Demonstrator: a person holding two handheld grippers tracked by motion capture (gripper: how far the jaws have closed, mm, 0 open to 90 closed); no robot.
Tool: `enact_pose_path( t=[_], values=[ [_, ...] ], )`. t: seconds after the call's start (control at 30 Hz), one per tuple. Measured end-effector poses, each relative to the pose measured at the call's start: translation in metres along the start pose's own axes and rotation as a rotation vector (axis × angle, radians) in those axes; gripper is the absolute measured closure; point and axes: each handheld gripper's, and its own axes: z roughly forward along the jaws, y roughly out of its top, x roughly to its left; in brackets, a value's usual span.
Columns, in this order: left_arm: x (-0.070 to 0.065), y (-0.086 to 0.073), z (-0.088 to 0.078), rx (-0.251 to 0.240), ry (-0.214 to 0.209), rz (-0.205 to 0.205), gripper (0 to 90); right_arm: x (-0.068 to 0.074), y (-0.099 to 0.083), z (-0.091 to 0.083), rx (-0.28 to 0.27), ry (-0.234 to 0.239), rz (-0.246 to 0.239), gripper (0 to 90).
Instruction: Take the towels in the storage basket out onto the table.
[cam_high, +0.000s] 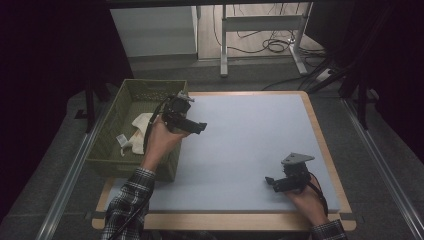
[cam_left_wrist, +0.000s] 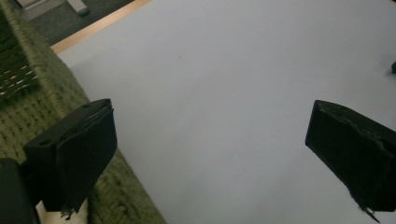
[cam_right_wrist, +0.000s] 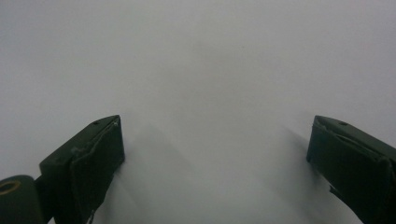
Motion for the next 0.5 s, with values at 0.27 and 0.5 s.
enact_pose_path(
  t=[0.27, 0.5],
  values=[
    [0.023, -0.006, -0.011, -0.014, 0.056, -0.033, 2.2, 0.0, 0.0, 0.0, 0.0, 0.0, 0.0, 4.0],
    [0.052, -0.018, -0.018, -0.014, 0.108, -0.085, 2.3, 0.0, 0.0, 0.0, 0.001, 0.0, 0.0, 4.0]
  ],
)
